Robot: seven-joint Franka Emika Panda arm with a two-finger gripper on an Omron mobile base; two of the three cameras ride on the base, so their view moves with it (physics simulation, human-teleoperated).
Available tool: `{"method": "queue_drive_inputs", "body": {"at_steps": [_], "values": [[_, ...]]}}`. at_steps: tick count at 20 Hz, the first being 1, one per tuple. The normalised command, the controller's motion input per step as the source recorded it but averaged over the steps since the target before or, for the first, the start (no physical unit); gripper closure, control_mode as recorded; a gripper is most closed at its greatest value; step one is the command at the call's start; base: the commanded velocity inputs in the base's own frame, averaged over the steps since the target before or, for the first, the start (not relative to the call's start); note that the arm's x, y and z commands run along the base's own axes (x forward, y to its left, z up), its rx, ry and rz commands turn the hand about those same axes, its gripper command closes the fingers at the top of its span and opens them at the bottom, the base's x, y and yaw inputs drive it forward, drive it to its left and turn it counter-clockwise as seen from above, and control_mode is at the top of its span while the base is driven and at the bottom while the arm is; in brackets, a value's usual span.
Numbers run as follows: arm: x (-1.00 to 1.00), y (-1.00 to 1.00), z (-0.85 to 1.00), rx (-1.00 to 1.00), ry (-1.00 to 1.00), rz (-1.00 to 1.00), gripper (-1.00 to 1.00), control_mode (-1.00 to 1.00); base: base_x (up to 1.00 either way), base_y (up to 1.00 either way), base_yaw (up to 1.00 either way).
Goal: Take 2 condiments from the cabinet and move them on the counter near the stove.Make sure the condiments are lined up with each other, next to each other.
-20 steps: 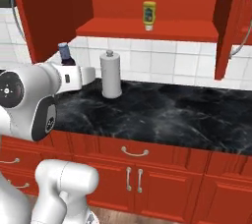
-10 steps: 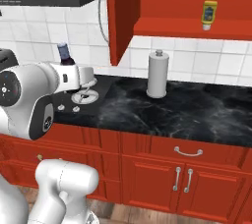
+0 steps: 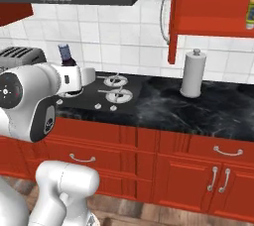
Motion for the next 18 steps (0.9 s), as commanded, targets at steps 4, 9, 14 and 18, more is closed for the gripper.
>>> {"method": "queue_drive_inputs", "body": {"at_steps": [4,9,14,18], "values": [[0.00,0.00,0.00,0.00,0.00,0.00,1.00,1.00,0.00,0.95,0.10],[0.00,0.00,0.00,0.00,0.00,0.00,1.00,1.00,0.00,1.00,0.09],[0.00,0.00,0.00,0.00,0.00,0.00,1.00,1.00,0.00,1.00,0.09],[0.00,0.00,0.00,0.00,0.00,0.00,1.00,1.00,0.05,0.97,0.07]]}}
